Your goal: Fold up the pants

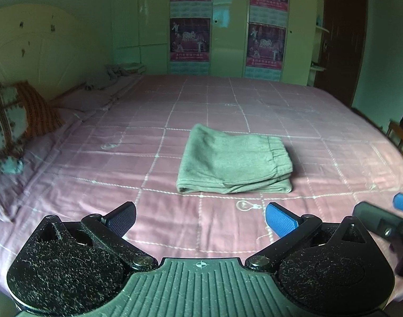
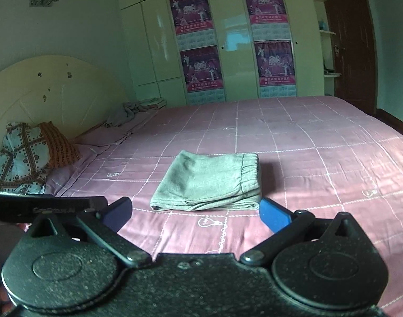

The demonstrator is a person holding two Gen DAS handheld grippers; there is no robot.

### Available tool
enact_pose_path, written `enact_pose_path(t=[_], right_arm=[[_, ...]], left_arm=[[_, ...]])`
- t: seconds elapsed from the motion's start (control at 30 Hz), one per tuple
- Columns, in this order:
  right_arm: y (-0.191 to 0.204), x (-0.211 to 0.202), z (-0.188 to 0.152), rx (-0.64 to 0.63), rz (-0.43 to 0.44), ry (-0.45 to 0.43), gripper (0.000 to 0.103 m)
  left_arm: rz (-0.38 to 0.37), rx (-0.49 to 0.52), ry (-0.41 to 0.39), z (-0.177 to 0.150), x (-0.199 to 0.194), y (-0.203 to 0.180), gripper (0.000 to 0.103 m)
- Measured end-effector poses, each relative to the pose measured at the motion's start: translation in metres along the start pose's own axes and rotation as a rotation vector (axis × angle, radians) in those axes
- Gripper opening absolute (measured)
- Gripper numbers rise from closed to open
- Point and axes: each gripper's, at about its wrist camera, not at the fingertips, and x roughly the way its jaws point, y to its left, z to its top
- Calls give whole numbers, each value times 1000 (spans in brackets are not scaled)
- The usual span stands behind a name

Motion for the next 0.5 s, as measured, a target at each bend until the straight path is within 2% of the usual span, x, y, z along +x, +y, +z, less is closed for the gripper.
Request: enact_pose_path(t=[0.1, 0.2, 0.33, 0.4, 0.5], right_arm=[[-3, -2, -1, 12, -7, 0, 103], [-5, -4, -3, 17, -10, 1, 103], [-3, -4, -3, 7, -24, 5, 103], [-1, -3, -3, -3, -45, 12, 103], [-1, -1, -2, -3, -80, 18, 103]], left_arm=[[45, 32, -32, -3, -5, -6, 103], [75, 29, -18, -3, -4, -8, 103], [139, 57, -90, -6, -13, -16, 103], [149, 69, -116, -6, -16, -19, 103], [152, 109, -112, -4, -15, -25, 103]])
